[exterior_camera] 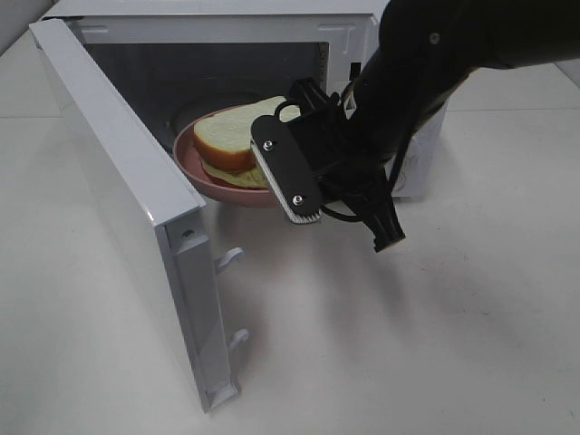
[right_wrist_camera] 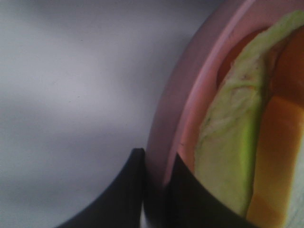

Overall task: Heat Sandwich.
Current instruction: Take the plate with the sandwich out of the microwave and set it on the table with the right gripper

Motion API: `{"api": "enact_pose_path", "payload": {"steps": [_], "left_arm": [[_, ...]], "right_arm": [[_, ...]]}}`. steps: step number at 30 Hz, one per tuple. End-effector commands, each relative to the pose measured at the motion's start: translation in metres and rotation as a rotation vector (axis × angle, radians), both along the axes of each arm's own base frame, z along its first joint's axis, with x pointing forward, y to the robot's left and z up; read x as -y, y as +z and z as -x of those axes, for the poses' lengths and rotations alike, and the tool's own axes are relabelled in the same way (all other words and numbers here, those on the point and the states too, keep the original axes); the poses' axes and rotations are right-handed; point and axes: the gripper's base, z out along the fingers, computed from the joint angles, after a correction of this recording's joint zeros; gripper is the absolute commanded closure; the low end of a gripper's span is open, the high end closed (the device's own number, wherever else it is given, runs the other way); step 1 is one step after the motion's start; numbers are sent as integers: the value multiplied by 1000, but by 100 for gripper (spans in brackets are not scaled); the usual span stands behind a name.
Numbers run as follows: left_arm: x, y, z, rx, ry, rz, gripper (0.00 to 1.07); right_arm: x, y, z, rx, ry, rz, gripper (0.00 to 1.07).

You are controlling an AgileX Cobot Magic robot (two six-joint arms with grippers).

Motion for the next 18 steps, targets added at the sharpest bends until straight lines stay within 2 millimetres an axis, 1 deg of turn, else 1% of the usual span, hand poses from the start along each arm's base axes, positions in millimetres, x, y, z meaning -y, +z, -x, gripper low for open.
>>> {"api": "enact_pose_path", "payload": {"steps": [1, 2, 5, 6, 8, 9, 11, 13, 14, 16, 18], "left_arm": [[0, -1, 3, 31, 7, -3, 9], [0, -1, 3, 31, 7, -3, 9], [0, -1, 3, 31, 7, -3, 9], [0, -1, 3, 31, 7, -3, 9], [0, -1, 3, 31, 7, -3, 9], [0, -1, 3, 31, 7, -3, 9], [0, -1, 3, 31, 7, -3, 9], [0, -1, 3, 31, 7, -3, 9], [0, -1, 3, 31, 7, -3, 9], [0, -1, 3, 31, 7, -3, 9], [0, -1, 3, 31, 7, -3, 9]], "right_arm": [[13, 8, 9, 24, -19, -15, 107], [13, 8, 9, 24, -19, -15, 107], [25, 10, 26, 20, -21, -14, 107], [25, 10, 26, 20, -21, -14, 107], [32, 11, 35, 17, -24, -14, 107], [38, 11, 43, 15, -25, -13, 107], [41, 12, 47, 15, -25, -13, 107], [48, 12, 56, 15, -25, -13, 107], [54, 12, 65, 14, -27, -13, 107], [57, 13, 68, 17, -29, -17, 107], [65, 14, 80, 18, -41, -25, 107]]}}
